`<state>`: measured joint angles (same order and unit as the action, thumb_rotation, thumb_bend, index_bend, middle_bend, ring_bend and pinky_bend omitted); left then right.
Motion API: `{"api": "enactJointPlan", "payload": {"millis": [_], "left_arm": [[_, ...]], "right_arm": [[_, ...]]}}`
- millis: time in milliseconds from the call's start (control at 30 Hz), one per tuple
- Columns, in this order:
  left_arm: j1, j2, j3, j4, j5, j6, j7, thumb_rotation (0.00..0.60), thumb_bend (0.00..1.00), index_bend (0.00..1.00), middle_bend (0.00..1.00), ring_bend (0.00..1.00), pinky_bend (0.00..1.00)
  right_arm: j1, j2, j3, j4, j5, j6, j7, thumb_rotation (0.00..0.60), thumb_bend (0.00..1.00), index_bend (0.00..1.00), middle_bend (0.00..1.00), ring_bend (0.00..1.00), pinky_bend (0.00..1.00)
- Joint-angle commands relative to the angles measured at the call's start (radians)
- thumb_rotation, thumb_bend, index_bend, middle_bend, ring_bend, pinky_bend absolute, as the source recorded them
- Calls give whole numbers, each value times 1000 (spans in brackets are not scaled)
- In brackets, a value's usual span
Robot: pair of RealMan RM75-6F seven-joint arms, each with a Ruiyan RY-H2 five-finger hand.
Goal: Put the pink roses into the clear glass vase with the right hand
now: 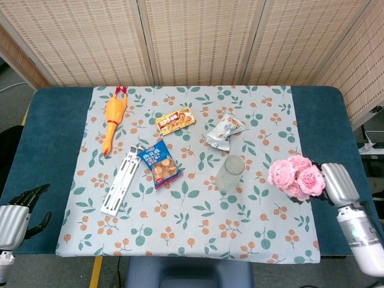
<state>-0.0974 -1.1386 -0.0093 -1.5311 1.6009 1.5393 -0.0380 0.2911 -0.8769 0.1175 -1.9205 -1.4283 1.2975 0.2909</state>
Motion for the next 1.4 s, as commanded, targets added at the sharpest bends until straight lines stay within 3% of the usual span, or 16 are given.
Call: {"api": "enactJointPlan", "payload": {"millis": [33,267,533,900,1233,1400], "left_arm": [[0,0,1,-1,4,2,3,600,371,166,268,302,459],[-2,-2,3,-1,2,-6,10,600,372,166,269,302,459],[-1,-2,3,0,5,-3,10,600,371,166,269,302,458],[-3,-4,4,1,3,-9,13,600,372,166,269,302,458],[-5,-6,4,2,-3,-17,18,600,371,166,269,302,458],[-8,-8,7,-1,-1,-26,29,600,372,166,269,302,458]], "right_arm": [[-78,146,6,-161,-191,141,178,600,660,870,984,1000,1000],[-1,152,37,-249,-285,96,221,600,704,875,984,1000,1000],[131,116,99,-311,-150,-70,196,600,735,884,984,1000,1000],[254,98,172,-252,-8,-211,307,600,753,888,984,1000,1000],[283,90,196,-219,42,-240,309,600,752,888,984,1000,1000],[328,62,216,-160,59,-300,388,600,753,888,984,1000,1000]]}}
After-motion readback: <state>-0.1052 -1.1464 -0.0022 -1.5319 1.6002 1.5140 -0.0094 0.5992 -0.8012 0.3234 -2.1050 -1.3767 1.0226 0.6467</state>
